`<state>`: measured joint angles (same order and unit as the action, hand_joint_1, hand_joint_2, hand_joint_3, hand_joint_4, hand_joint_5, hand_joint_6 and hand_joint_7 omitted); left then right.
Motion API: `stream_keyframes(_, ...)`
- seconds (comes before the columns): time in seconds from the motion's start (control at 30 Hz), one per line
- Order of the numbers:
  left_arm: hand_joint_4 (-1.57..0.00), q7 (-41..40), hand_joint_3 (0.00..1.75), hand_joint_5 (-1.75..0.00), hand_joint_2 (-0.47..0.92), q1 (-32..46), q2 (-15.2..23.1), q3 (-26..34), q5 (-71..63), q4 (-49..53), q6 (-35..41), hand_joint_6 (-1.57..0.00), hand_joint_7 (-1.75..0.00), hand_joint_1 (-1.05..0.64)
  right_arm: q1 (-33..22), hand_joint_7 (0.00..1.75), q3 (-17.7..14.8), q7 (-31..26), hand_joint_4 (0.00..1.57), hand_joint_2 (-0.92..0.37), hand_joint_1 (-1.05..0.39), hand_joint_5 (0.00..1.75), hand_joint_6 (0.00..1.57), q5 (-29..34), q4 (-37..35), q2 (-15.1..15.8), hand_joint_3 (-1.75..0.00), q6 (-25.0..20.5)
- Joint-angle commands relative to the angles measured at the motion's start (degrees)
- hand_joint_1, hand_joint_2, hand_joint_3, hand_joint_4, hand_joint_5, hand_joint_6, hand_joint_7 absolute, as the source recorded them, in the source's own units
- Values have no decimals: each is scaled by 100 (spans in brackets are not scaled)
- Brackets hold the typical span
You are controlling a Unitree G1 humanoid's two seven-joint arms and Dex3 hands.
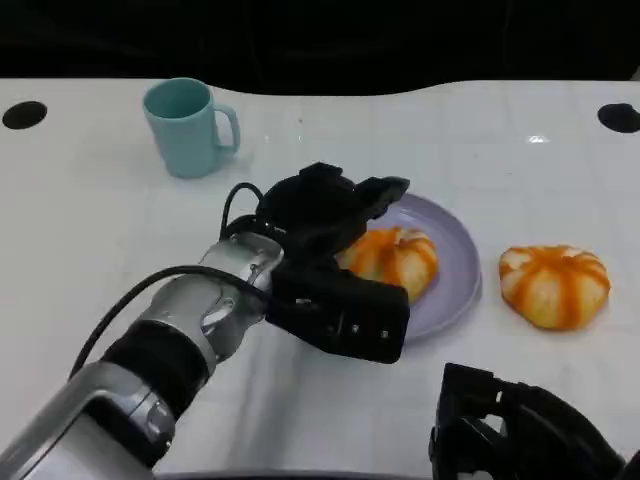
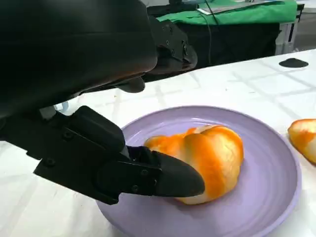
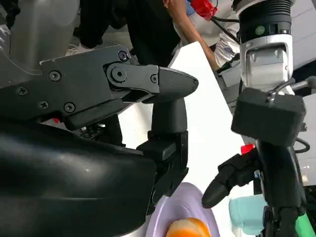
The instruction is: Grasp the bread from the table and place it into the plate.
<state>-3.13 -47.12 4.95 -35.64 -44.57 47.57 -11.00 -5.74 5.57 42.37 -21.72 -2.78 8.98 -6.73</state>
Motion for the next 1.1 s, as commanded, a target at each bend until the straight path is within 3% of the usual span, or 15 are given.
stream_keyframes(0.03, -3, 222, 41, -51, 92, 359, 283, 212, 233, -486, 3, -8, -2, -95, 6, 170, -60, 74, 61, -92, -51, 175, 41, -4, -51, 68, -46, 129)
stream_keyframes(0.2, -11, 299, 41, -56, 92, 841, 504, 557, 671, -1083, -277, -15, -5, -90, 23, 171, -64, 33, 62, -92, -52, 175, 43, 6, -54, 46, -44, 123)
stream_keyframes(0.37, -30, 536, 43, -66, 92, 1526, 562, 1263, 1948, -1347, -1235, -32, -12, -72, 32, 170, -96, 26, 61, -92, -52, 175, 43, -10, -54, 60, -45, 106)
stream_keyframes(0.6, -48, 1414, 37, -97, 92, 2518, 401, 1984, 3674, -1900, -1844, -61, -21, -63, 25, 167, -136, 49, 62, -92, -51, 175, 44, -42, -72, 51, -46, 91)
stream_keyframes(0.67, -52, 1637, 34, -121, 92, 2822, 350, 2124, 4055, -2100, -1910, -67, -42, -60, 26, 167, -137, 62, 63, -92, -52, 175, 45, -58, -60, 63, -46, 45)
stream_keyframes(0.77, -59, 1921, 35, -152, 92, 3196, 312, 2275, 4479, -2428, -1810, -57, -103, -62, 4, 167, -128, 38, 63, -92, -53, 175, 45, -38, 3, 82, -45, 9)
stream_keyframes(0.87, -68, 2187, 36, -168, 92, 3572, 289, 2400, 4882, -2855, -1533, -58, -136, -67, -35, 167, -129, -18, 63, -92, -53, 175, 45, -37, 64, 72, -44, -45)
stream_keyframes(1.1, -73, 2801, 27, -175, 92, 4505, 247, 2624, 5885, -3869, -762, -55, -166, -67, -58, 172, -126, -61, 63, -92, -53, 175, 44, -25, 163, 88, -43, -107)
